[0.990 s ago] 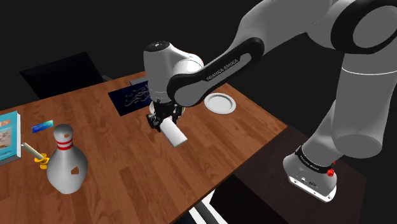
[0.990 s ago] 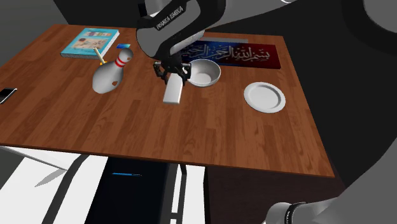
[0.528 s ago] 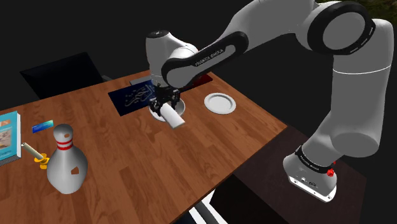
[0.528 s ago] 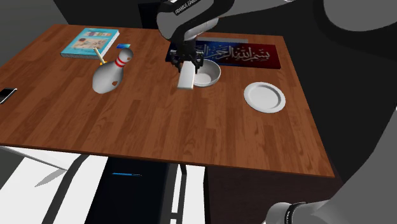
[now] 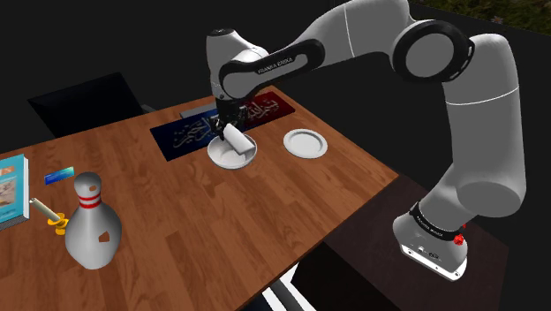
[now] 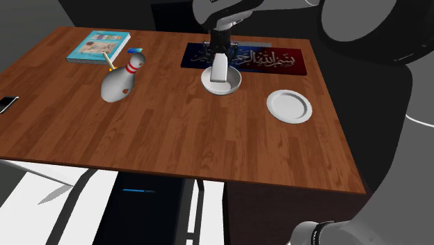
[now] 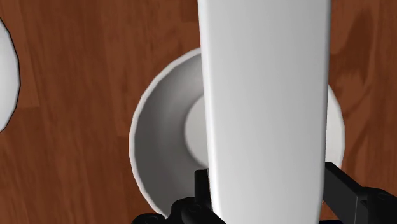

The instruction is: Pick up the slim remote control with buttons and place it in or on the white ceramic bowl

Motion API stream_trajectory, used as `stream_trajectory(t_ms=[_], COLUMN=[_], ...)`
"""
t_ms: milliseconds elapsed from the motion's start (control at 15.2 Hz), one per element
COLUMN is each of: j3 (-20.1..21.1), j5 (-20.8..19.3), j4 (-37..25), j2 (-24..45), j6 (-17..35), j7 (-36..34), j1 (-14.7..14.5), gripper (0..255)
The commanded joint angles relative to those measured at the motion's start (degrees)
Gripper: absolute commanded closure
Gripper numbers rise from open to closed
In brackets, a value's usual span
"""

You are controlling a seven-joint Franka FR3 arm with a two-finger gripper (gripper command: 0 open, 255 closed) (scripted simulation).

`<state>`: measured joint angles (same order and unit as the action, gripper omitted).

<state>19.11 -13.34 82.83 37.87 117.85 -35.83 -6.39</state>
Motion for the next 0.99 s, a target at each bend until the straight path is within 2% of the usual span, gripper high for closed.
stream_trajectory(t_ms=[0,924], j3=[-0.3,-1.5], j5=[-0.2,-1.7], j4=[-2.3,-0.5], j2=[1.7,6.6], j6=[-0.6,6.1], j7=[0.9,0.0], j1=[0.2,-0.4], gripper=[255,255])
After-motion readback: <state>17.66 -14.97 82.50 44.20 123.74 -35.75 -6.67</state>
